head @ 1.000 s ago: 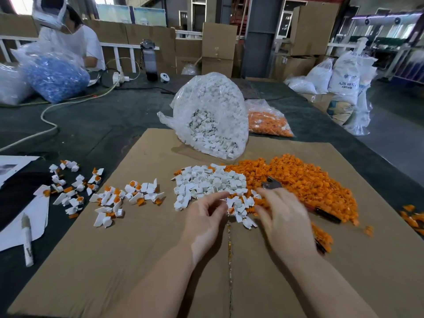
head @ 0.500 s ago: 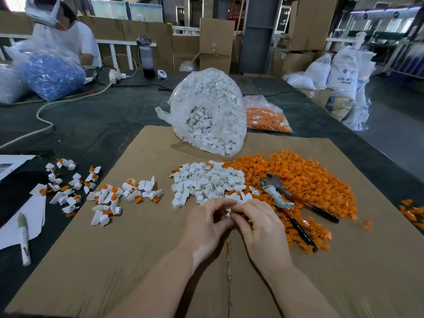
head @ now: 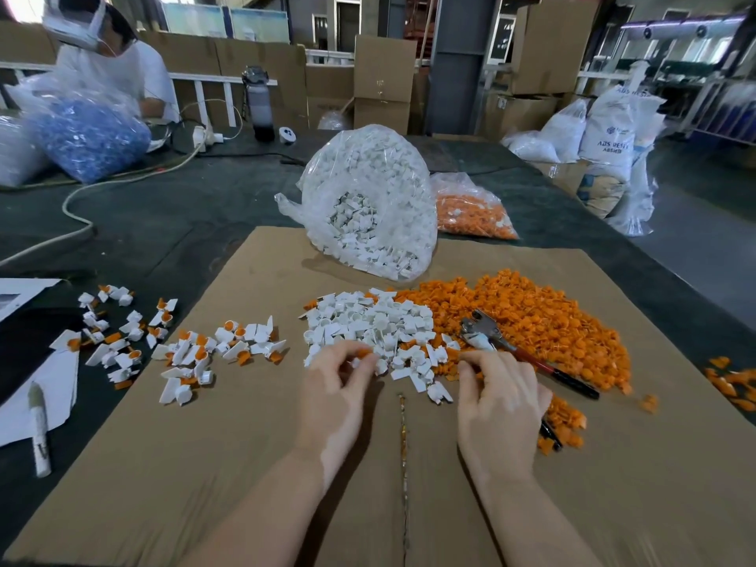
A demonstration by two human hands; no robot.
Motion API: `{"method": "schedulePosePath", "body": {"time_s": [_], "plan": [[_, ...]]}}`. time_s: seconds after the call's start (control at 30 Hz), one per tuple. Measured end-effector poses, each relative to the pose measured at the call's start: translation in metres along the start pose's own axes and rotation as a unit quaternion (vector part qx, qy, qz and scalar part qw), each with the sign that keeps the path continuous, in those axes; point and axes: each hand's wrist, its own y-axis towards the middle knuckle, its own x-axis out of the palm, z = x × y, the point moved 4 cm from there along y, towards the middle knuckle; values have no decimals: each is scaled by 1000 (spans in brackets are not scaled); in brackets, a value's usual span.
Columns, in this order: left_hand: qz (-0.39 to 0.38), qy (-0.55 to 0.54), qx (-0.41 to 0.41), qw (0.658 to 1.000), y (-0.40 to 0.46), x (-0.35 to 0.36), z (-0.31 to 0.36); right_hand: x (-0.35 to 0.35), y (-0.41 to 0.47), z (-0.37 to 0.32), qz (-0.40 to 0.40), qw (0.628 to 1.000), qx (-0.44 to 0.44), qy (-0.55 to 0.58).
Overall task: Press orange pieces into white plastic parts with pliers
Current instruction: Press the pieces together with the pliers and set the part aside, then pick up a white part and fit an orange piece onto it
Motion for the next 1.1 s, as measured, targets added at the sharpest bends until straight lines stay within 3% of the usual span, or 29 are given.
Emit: {"method": "schedulePosePath", "body": {"time_s": [0.13, 0.23, 0.4, 0.63, 0.73, 0.87, 1.1], "plan": [[89, 53, -5, 995, 15, -34, -8, 1, 0, 2, 16, 998, 39, -38], [123, 154, -31, 980, 29, -59, -20, 4, 0, 3, 8, 996, 52, -66], [137, 234, -54, 961, 38, -74, -30, 8, -1, 6, -33, 992, 66, -105], [140, 314, -7, 939, 33, -66, -22, 11, 0, 4, -79, 976, 73, -187], [117, 289, 48, 949, 25, -51, -14, 14, 1, 7, -140, 961, 79, -224], [35, 252, 124, 959, 16, -19, -3, 14, 2, 9, -164, 958, 82, -222], [-60, 243, 134, 959, 10, 17, 1, 14, 2, 10, -177, 952, 88, -234]]}}
